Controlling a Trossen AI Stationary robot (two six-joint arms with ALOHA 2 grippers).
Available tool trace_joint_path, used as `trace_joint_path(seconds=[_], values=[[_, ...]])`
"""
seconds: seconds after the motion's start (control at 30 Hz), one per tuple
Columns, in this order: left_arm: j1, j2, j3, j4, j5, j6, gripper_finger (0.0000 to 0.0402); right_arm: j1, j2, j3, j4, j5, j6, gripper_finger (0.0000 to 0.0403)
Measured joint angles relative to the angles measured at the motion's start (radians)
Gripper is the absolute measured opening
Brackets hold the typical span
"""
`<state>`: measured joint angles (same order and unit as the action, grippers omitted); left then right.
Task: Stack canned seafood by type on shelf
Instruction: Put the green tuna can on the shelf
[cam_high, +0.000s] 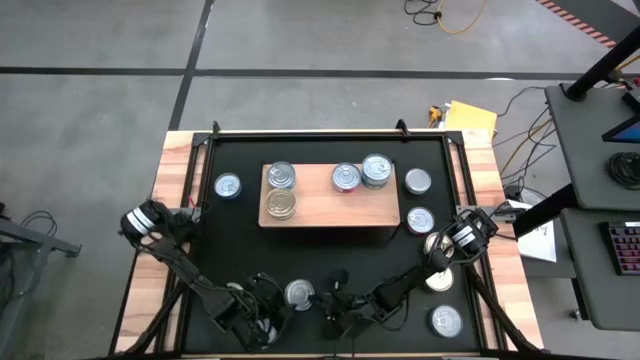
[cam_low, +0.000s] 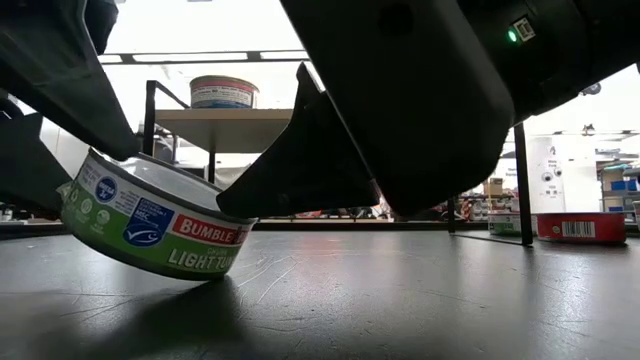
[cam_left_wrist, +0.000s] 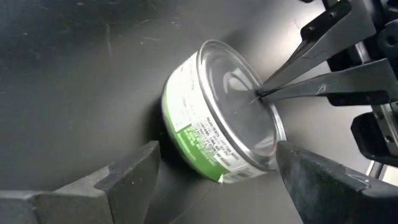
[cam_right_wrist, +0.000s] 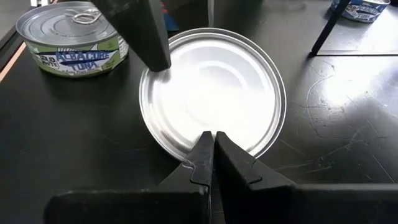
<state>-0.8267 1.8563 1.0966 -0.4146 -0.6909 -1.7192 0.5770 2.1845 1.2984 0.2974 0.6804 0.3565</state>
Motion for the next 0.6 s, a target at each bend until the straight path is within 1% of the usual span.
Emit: trace_joint_path(seconds=[0.23, 0.3, 0.33, 0.47, 0.6], values=[[0.0, 0.007, 0.0, 0.03, -0.039, 0.006, 0.0305, 0.001, 0.0, 0.0, -0.004, -0.001, 0.0, 0.0009], [0.0, 0.007, 0.0, 0.035, -0.059, 0.008, 0.0304, 0.0, 0.005, -0.002, -0.027, -0.022, -0.001, 0.0009], [0.0, 0.007, 0.0, 0.036, -0.067, 0.008, 0.0302, 0.002, 0.011, -0.009, -0.018, -0.002, -0.004, 0.0009], [0.001, 0.007, 0.0, 0.041, -0.07, 0.01, 0.0294, 0.002, 0.008, -0.006, -0.023, -0.018, 0.003, 0.0009], [0.002, 0.007, 0.0, 0.064, -0.07, 0.071, 0.0288, 0.002, 0.008, -0.006, -0.019, -0.014, 0.003, 0.0009]])
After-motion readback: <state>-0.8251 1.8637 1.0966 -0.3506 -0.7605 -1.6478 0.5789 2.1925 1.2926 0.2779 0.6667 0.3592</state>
